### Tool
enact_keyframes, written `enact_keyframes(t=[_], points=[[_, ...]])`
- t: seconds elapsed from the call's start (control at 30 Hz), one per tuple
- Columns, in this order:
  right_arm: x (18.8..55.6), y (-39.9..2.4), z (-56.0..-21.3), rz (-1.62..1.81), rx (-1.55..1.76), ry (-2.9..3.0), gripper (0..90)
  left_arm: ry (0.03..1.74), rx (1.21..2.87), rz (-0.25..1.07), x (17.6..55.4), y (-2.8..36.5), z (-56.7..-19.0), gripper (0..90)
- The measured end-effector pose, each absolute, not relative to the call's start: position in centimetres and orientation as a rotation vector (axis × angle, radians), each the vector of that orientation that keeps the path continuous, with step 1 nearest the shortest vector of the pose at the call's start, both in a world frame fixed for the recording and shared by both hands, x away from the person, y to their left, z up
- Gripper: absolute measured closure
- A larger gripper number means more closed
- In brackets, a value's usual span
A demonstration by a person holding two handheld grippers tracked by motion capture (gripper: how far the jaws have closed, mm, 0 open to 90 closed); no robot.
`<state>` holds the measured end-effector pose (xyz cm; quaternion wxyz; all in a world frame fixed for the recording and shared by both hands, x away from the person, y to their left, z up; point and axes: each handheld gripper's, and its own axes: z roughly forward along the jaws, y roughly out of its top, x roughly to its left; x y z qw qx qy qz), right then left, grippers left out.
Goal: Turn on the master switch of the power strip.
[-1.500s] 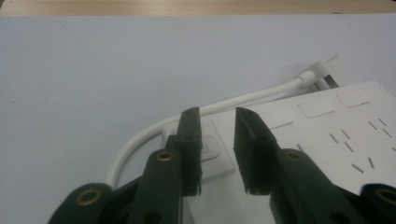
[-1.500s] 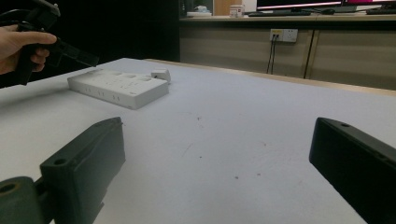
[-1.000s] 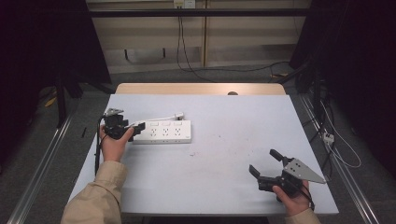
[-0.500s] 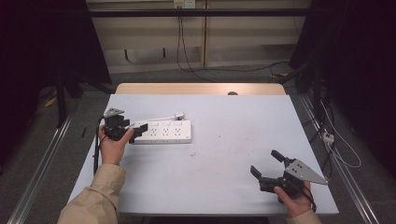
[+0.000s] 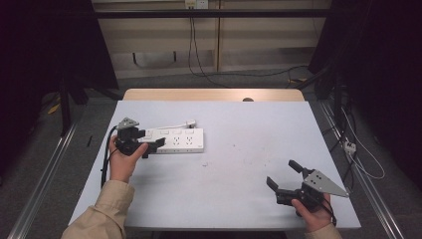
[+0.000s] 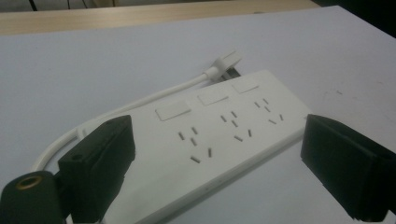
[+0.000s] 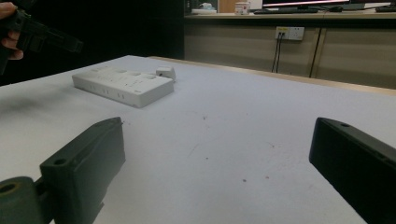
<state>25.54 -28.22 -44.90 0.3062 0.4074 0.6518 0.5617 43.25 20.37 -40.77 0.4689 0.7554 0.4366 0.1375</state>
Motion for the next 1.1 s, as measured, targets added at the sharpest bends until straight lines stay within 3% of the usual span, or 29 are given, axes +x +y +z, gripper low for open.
enact_keyframes(t=[1.1], points=[[25.6, -28.0, -45.0, 1.493, 1.074, 1.738, 3.1, 0.96, 1.873, 0.303, 38.9, 21.1, -41.6, 8.9]])
